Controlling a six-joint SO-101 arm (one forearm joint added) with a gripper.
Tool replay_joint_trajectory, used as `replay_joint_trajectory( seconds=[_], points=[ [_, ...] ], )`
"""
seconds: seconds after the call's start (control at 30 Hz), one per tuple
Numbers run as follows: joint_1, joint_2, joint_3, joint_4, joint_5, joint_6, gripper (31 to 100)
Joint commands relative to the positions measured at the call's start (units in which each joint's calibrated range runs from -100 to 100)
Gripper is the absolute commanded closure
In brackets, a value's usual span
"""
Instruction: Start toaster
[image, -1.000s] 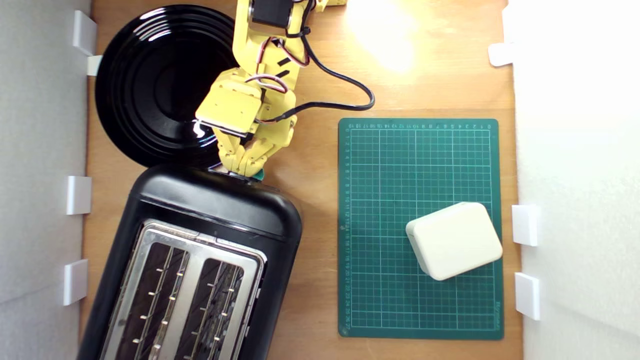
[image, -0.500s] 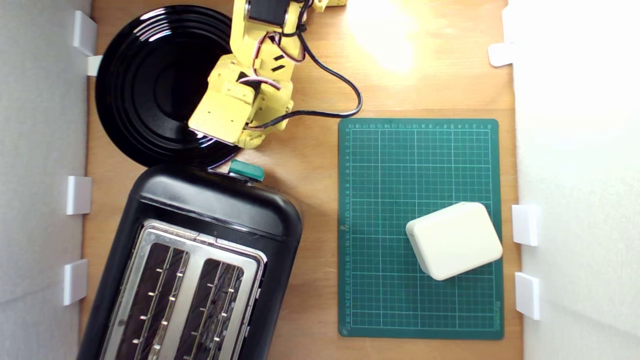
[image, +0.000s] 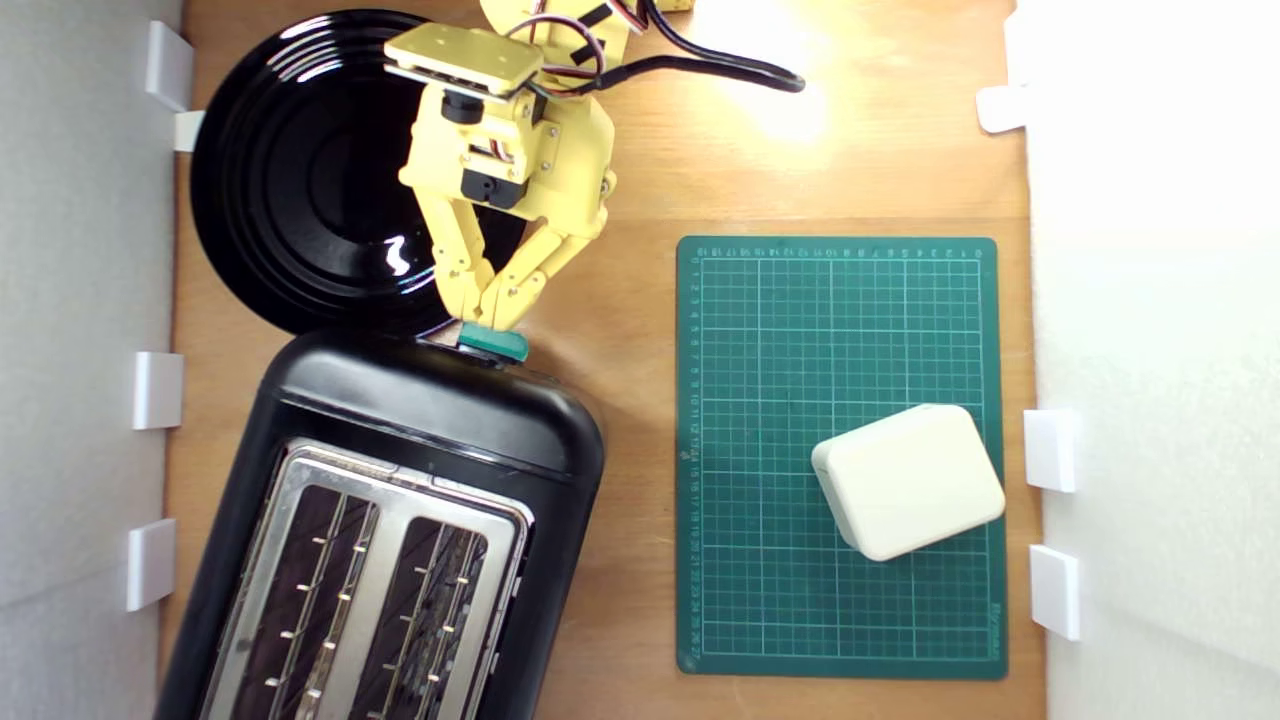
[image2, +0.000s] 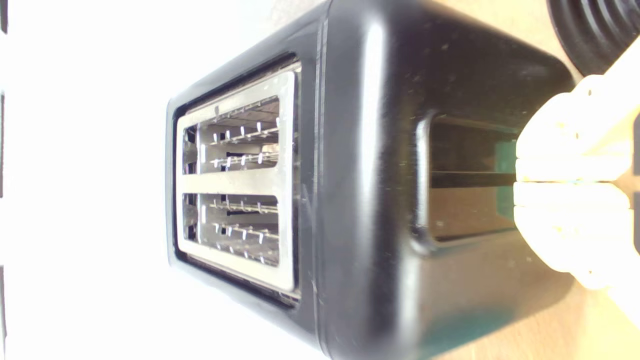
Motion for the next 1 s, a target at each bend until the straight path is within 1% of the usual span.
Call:
replay_joint_trajectory(
  seconds=[0.0,0.1,0.13,0.2,0.43,0.53,0.63,0.7,0.8,0.97],
  points=[
    [-0.8,-10.6,4.5,-0.4,0.1,0.4,98.9],
    [-0.8,-18.5,10.1,-0.5,0.1,0.2,98.9],
    [-0.8,-22.7,13.1,-0.5,0.1,0.1,98.9],
    [-0.1,-27.3,16.7,-0.6,0.1,0.0,98.9],
    [0.1,-40.8,26.1,0.5,0.3,-5.2,98.9],
    [0.5,-46.2,30.4,0.6,3.5,-6.4,98.9],
    [1.5,-48.4,31.9,-0.3,6.5,-8.2,98.9],
    [2.1,-47.9,31.8,0.4,8.1,-11.0,98.9],
    [2.1,-47.8,32.7,0.8,10.0,-13.7,98.9],
    [2.2,-47.8,36.9,0.8,13.6,-15.5,98.9]
  ],
)
